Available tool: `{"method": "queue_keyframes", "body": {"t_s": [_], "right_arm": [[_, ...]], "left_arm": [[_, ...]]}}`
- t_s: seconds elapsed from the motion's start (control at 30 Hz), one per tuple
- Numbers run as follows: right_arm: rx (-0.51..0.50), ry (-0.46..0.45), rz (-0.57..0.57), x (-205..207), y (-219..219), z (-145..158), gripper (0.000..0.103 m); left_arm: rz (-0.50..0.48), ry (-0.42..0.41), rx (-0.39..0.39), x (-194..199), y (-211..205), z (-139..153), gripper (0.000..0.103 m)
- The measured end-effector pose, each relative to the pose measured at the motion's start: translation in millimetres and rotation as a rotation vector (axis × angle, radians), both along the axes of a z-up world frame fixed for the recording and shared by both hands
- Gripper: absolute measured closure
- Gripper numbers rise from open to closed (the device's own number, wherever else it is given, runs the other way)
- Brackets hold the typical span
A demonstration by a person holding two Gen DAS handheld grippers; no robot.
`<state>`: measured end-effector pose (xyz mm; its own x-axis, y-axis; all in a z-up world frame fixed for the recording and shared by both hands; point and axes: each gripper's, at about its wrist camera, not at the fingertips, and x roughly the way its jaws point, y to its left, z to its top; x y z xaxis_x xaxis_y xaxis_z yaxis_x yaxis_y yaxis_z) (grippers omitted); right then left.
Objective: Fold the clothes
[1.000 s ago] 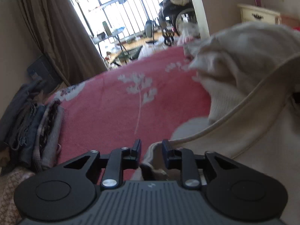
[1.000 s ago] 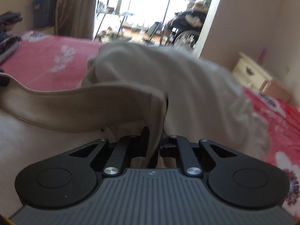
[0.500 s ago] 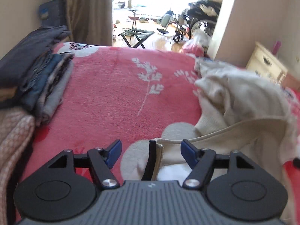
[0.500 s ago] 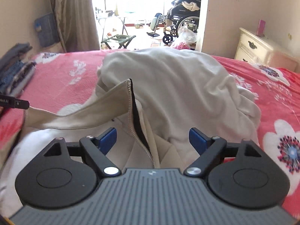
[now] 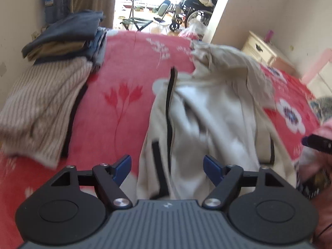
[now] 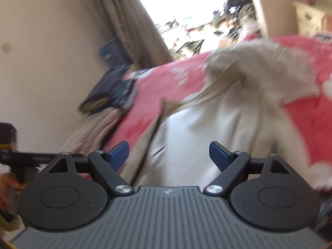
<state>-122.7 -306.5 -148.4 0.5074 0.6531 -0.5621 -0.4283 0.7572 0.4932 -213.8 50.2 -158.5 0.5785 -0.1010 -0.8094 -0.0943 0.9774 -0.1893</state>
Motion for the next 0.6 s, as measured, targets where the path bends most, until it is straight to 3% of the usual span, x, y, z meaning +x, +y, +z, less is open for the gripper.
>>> {"method": "queue_keyframes", "body": {"t_s": [0.13, 0.3, 0.37, 0.5, 0.53, 0.6], "right_arm": [[0.087, 0.206, 0.091, -33, 41, -41, 0.02], [0.139, 0.564, 0.055, -47, 89, -118, 0.024], [0.206, 0.693, 0.028, -52, 98, -142, 0.025], [0.308, 0.791, 0.039, -63, 113, -154, 0.025], [0.306, 0.804, 0.043, -66, 117, -156, 0.027], [0.314, 0.822, 0.054, -70, 124, -158, 0.052]], "left_arm": [[0.027, 0.04, 0.017, -57, -6, -29, 0.027], [0.048, 0.043, 0.177, -107, 0, -45, 0.03], [0.051, 0.036, 0.22, -122, 10, -49, 0.03], [0.04, 0.07, 0.217, -134, 26, -67, 0.032], [0.035, 0.068, 0.206, -134, 28, -71, 0.033], [0.021, 0.062, 0.189, -131, 30, -80, 0.034]]}}
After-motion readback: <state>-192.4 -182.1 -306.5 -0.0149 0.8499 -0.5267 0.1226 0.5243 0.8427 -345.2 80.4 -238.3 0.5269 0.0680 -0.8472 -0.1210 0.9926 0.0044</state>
